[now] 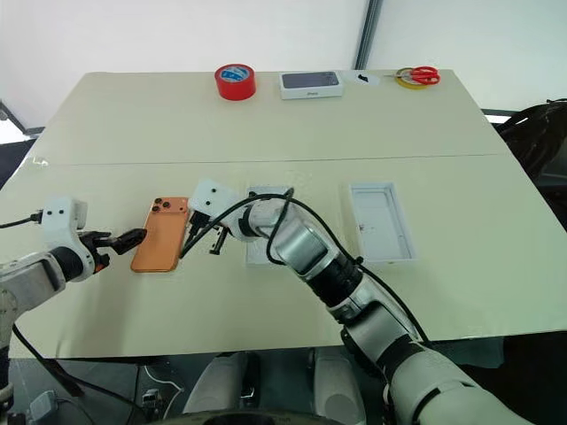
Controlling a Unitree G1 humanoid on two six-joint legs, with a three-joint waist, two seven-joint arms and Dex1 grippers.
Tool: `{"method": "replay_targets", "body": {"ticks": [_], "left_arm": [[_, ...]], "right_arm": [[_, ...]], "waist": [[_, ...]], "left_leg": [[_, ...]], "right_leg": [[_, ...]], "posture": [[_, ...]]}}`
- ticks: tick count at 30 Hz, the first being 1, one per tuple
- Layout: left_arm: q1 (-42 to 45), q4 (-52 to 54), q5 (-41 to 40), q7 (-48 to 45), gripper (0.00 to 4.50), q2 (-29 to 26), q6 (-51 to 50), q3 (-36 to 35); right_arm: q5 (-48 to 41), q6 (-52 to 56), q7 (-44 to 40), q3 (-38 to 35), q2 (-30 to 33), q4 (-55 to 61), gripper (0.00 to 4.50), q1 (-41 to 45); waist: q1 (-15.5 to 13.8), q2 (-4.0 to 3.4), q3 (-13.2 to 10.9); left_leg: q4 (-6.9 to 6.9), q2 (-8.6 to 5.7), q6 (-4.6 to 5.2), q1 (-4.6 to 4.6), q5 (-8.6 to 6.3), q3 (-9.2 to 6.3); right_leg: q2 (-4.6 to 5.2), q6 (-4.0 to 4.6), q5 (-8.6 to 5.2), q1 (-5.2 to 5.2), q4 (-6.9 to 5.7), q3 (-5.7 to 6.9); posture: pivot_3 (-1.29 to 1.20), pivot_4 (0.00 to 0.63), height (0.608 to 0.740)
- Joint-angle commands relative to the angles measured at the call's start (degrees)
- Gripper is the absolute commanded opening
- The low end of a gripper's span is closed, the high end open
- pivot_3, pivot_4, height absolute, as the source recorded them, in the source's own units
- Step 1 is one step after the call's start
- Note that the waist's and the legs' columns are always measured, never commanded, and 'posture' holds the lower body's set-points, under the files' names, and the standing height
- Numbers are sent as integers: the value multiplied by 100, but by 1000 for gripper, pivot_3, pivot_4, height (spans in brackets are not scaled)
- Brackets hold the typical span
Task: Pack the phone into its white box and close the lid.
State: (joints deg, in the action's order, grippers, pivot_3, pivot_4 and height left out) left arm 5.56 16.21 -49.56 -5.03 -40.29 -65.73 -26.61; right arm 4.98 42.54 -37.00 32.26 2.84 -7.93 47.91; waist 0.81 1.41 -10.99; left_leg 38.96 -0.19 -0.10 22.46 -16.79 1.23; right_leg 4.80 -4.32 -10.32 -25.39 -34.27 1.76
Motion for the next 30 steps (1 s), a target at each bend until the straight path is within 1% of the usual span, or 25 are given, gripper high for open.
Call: {"method": "replay_targets", "body": {"ticks": [1,3,8,12,16,22,30], "left_arm": [[248,-43,-204,3,4453,156,-403,-76],[373,-59,-307,-19,4453,297,-596,-95],[564,356,-598,-57,4453,764,-1003,141],[707,509,-820,93,4453,1237,-1289,121],[796,692,-927,220,4453,1540,-1506,168],[955,815,-1033,360,4453,1920,-1757,95],[1143,886,-1160,458,4453,2194,-2005,-91]], "right_arm": [[225,-95,223,132,-218,-336,0,162],[257,-143,215,161,-278,-446,0,175],[384,-233,179,279,-255,-569,0,140],[427,-220,46,311,-153,-481,0,96],[509,-256,-83,414,-7,-319,0,28],[614,-284,-290,559,234,-44,0,-128],[661,-280,-369,558,235,42,0,-213]], "waist": [[-17,4,2],[-15,3,2],[-11,3,3],[-19,4,3],[-29,5,4],[-32,5,5],[-22,7,7]], "left_leg": [[0,-3,-2,0,1,-2],[0,-6,-3,-2,1,-2],[0,-8,-4,-3,1,-3],[0,-11,-4,-3,1,-3],[2,-19,-4,-3,1,-6],[3,-24,-4,-4,1,-10],[4,-24,-3,-7,1,-10]], "right_leg": [[3,4,-2,2,1,1],[9,10,-5,3,1,1],[13,5,-2,3,-2,2],[16,4,-1,4,-1,3],[22,4,-1,9,-1,3],[23,4,-1,16,2,4],[22,4,-2,19,2,4]], "posture": [[0,150,732],[0,150,732],[0,150,732],[0,150,732],[0,150,732],[0,150,732],[0,150,732]]}}
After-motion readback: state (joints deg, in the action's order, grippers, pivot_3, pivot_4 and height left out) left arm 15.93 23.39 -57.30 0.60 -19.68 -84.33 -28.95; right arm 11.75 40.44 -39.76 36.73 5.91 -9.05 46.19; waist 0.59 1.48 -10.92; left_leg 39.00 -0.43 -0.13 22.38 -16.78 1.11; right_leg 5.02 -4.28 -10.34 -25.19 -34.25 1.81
